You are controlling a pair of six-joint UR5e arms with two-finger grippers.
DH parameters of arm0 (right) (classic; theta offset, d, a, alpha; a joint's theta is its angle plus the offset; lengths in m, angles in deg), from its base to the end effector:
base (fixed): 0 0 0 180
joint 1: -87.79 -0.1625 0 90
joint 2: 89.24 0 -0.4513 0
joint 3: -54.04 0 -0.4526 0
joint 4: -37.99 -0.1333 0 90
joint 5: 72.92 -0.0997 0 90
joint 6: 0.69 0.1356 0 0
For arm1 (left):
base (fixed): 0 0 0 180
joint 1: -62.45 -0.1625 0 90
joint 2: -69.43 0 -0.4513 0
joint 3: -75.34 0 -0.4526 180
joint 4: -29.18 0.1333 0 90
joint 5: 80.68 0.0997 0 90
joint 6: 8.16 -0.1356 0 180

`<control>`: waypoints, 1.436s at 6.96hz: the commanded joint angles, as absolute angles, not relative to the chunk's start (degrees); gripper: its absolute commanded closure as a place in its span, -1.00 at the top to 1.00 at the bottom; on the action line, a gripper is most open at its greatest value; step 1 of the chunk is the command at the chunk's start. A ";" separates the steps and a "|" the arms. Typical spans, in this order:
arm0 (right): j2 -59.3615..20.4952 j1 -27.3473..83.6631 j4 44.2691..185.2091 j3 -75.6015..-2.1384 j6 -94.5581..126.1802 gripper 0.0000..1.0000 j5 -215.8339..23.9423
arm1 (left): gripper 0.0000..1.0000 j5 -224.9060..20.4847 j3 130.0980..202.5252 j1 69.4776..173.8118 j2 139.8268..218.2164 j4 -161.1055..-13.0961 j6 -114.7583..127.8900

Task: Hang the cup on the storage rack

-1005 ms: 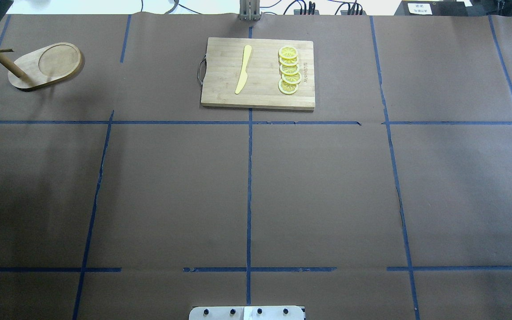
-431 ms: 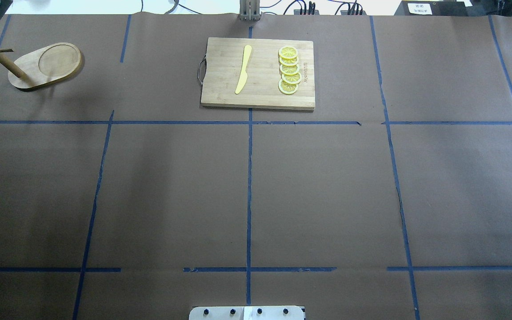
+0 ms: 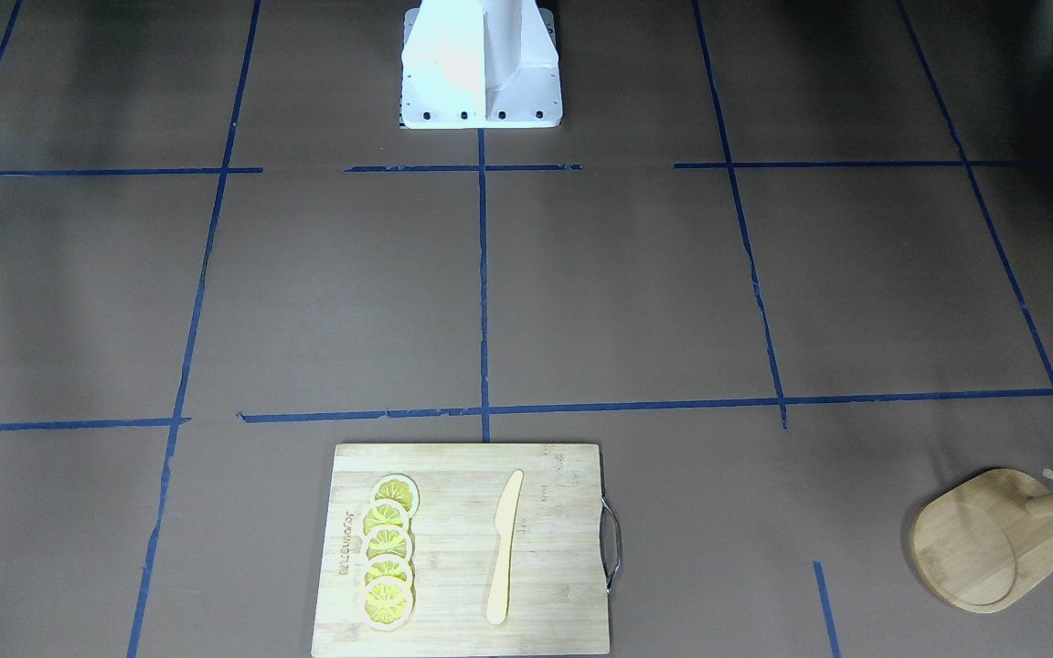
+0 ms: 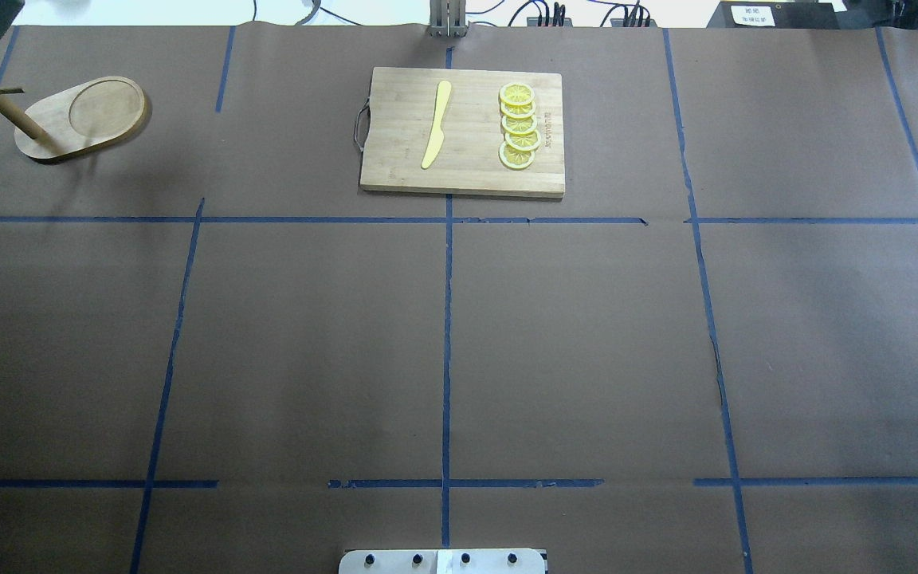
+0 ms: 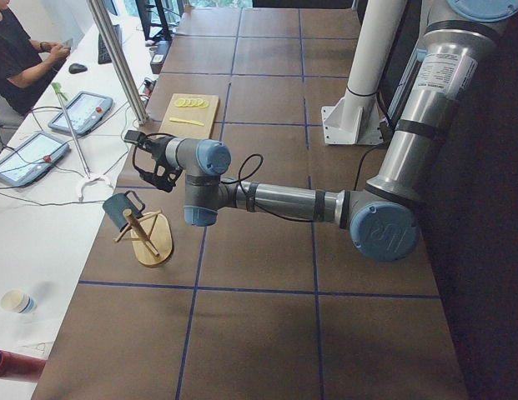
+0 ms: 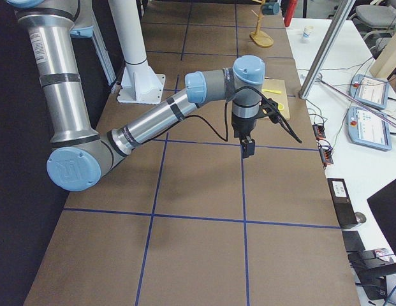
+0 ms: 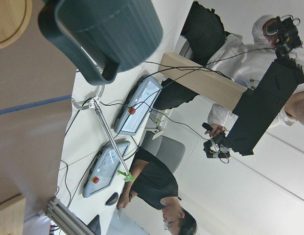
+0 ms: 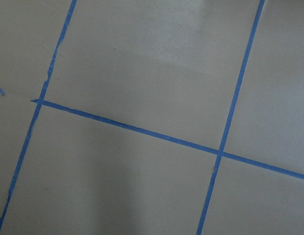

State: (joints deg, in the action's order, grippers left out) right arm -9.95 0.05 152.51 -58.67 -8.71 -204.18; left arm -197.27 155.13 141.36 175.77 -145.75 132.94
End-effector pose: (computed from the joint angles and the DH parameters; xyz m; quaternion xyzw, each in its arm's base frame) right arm 0.0211 -0.5772 0.4419 0.0902 -0.3472 -0.1108 0.9269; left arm 0.0627 -0.6973 0.4453 0.0105 0.7129 -0.5486 0.4368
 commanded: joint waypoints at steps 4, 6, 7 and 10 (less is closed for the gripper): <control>-9.26 -0.01 152.60 -58.11 -7.90 1.00 -204.14 | 1.00 -208.98 165.59 146.47 172.61 -115.20 62.33; -7.95 -0.62 152.51 -58.11 -7.98 1.00 -204.14 | 1.00 -216.08 166.66 151.55 172.70 -104.21 44.65; -6.81 -1.50 152.51 -58.11 -7.98 1.00 -204.23 | 1.00 -219.25 166.75 152.61 172.70 -99.54 37.26; -4.78 -2.12 152.43 -58.11 -8.69 1.00 -204.32 | 1.00 -219.03 166.92 153.94 172.61 -77.54 8.92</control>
